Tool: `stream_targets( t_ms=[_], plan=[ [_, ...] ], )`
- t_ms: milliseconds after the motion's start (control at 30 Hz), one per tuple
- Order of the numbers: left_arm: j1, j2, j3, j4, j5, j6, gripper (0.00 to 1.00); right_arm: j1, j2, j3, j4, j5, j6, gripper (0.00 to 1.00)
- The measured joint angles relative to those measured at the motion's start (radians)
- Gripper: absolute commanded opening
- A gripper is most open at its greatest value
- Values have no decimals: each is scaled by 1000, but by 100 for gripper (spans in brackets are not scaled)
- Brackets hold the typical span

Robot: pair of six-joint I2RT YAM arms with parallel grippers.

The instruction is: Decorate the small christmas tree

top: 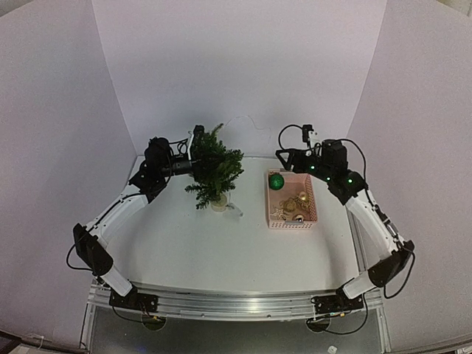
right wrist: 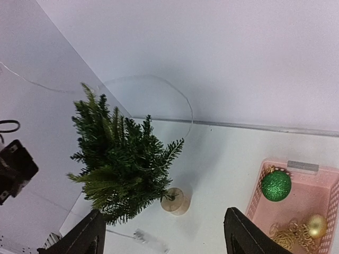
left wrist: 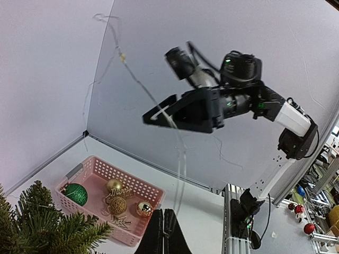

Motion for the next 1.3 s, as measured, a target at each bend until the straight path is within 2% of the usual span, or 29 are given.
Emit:
stream_targets(
  t_ms=[133, 367, 500, 633, 800, 933, 1300],
  plan=[
    [0, 0, -1, 14, -1, -11, 0, 1, 140, 5, 39, -65, 33, 74],
    [4, 0, -1, 19, 0, -20, 0, 6, 232, -33, 227, -100, 99, 66],
    [7, 0, -1, 19, 0, -21, 0, 6, 295, -10, 330, -114, 151, 48],
    [9, 0, 0, 20, -1, -22, 0, 5, 355, 12, 394, -117, 197, 42],
    [14, 0, 1, 22, 0, -28, 0, 4, 395, 22, 444, -116, 236, 25],
    [18, 0, 1, 27, 0, -30, 0, 0, 406, 35, 485, -117, 261, 0],
    [44, -11, -33, 56, -2, -46, 0, -12, 407, 49, 539, -91, 269, 0]
  ],
)
